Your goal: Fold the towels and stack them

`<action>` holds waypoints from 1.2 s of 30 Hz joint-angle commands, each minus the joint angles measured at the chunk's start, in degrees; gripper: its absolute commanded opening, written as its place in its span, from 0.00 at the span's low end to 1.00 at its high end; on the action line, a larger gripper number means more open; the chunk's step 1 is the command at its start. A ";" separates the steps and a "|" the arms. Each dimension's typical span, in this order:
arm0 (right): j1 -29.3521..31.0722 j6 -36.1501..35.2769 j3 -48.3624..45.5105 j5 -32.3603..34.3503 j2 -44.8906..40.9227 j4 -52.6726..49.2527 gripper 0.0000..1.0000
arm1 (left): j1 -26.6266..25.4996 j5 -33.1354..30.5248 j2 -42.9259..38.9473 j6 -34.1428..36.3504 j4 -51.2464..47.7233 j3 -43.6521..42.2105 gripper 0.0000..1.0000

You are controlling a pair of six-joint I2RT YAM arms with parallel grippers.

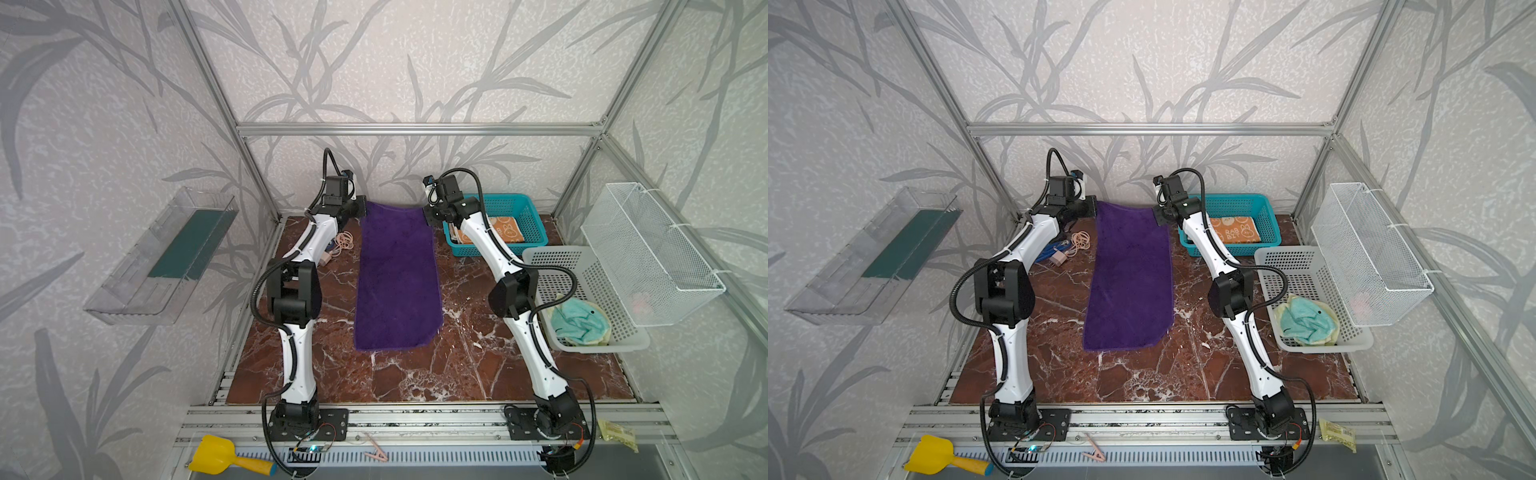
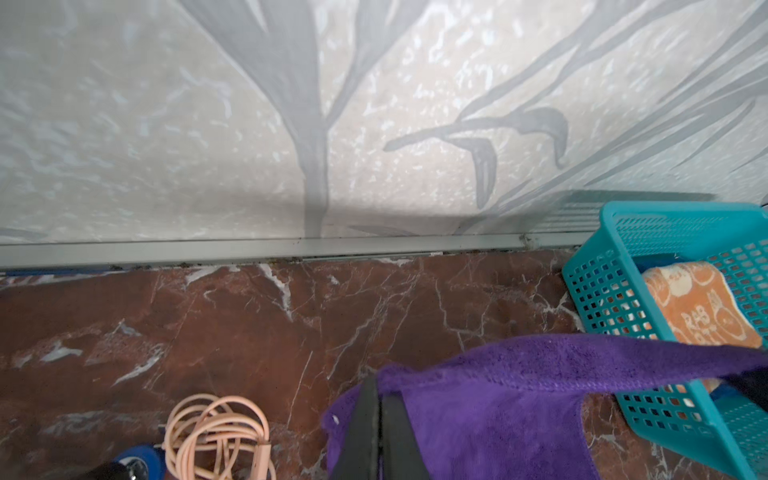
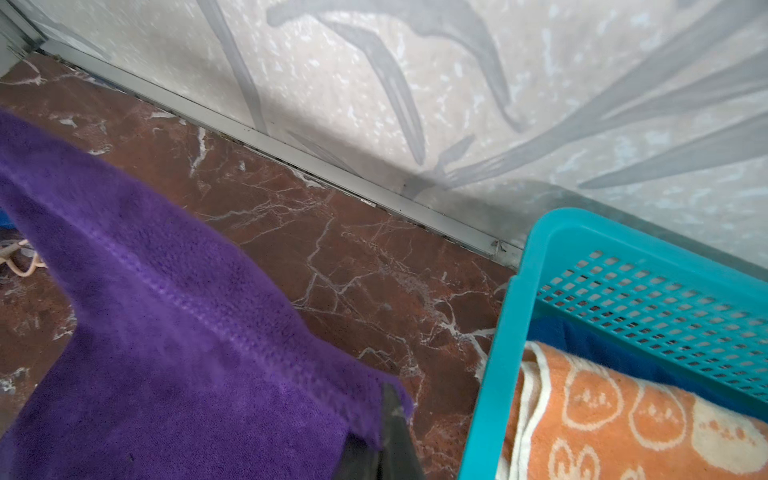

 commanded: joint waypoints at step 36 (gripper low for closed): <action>45.90 -12.00 -33.37 38.77 -73.78 -8.26 0.00 | -6.85 3.52 -70.40 -1.35 -17.91 -17.42 0.00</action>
